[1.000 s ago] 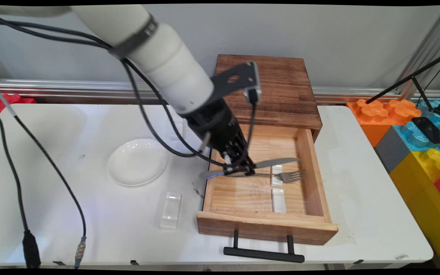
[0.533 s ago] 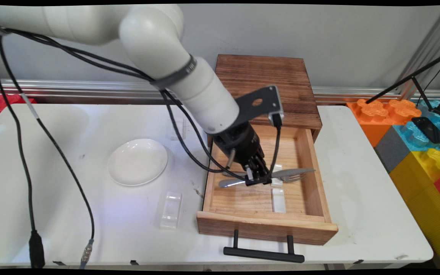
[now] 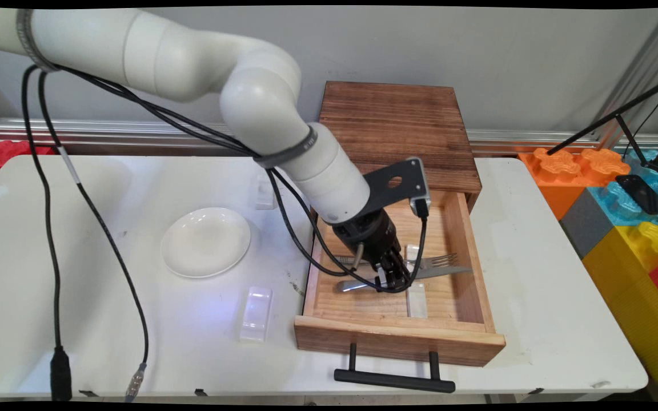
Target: Place the picked object into the drawer
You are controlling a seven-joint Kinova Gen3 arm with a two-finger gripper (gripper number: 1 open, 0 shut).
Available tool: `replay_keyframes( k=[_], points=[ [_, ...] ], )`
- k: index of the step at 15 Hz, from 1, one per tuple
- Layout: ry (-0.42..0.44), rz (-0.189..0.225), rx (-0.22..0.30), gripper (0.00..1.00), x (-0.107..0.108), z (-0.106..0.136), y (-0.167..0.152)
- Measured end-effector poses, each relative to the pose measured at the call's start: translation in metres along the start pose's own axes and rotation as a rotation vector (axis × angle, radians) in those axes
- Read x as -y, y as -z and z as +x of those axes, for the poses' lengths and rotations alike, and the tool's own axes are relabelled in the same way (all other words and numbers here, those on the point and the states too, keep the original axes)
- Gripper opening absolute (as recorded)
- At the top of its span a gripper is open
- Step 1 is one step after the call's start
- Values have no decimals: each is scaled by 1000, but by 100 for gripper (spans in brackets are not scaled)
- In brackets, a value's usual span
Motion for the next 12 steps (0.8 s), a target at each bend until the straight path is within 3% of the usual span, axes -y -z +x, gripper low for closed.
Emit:
replay_keyframes(
  k=[12],
  points=[
    [24, -43, 11, 0, 7, -11, -32]
  ],
)
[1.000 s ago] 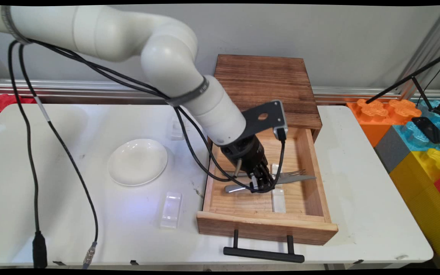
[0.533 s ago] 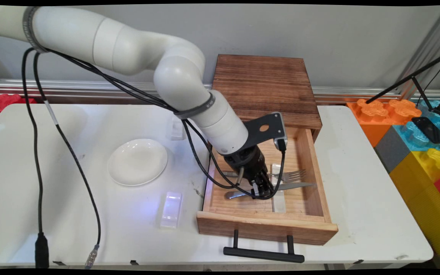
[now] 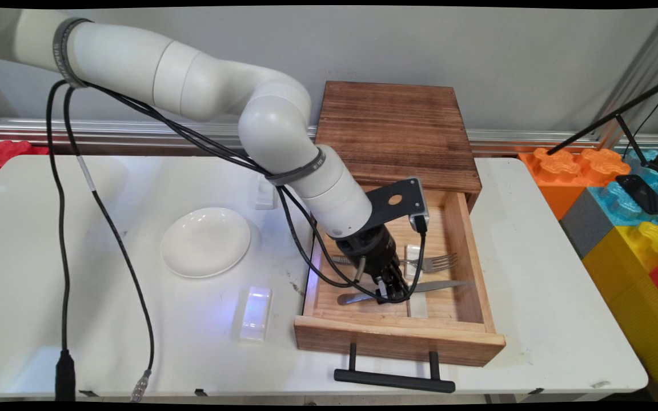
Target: Place the picked object into the drawer
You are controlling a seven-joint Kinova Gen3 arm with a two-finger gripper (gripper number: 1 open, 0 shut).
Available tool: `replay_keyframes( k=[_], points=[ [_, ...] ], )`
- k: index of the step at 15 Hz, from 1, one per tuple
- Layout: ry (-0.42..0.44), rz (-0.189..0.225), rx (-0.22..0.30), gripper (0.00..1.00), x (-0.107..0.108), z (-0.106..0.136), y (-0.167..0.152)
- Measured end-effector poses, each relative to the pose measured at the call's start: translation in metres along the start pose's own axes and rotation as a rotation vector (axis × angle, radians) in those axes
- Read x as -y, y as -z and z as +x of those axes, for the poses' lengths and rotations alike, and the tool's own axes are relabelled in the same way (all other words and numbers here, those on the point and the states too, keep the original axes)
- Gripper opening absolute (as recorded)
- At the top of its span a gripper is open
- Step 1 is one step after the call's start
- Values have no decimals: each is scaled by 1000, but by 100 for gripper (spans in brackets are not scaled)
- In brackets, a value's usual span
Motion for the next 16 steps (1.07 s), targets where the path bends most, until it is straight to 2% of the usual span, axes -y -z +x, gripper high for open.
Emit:
replay_keyframes(
  k=[8, 9, 16],
  points=[
    [1, -28, 3, 0, 1, -3, -4],
    [0, -30, 3, 100, 2, -3, -5],
    [-5, -38, 0, 100, 7, -4, -3]
  ],
)
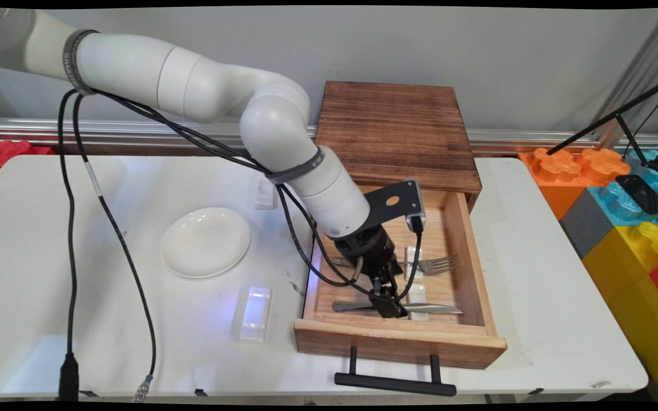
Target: Place the picked object into the drawer
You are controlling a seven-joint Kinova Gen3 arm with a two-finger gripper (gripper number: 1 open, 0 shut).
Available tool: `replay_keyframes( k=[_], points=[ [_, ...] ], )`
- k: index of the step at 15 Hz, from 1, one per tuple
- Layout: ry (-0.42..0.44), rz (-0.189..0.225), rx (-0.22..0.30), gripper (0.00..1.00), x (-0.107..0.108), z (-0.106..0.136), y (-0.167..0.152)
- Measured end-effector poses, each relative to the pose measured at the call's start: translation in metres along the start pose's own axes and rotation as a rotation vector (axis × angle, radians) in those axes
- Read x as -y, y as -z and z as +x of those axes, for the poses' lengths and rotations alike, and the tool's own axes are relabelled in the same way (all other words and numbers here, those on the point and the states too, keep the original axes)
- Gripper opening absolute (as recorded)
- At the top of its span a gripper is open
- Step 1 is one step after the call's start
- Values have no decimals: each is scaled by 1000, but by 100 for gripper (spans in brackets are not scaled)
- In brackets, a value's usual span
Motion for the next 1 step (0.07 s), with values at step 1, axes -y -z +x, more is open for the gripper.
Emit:
replay_keyframes(
  k=[1],
  points=[
    [0, 0, -1, 100, 1, 0, 1]
  ],
)
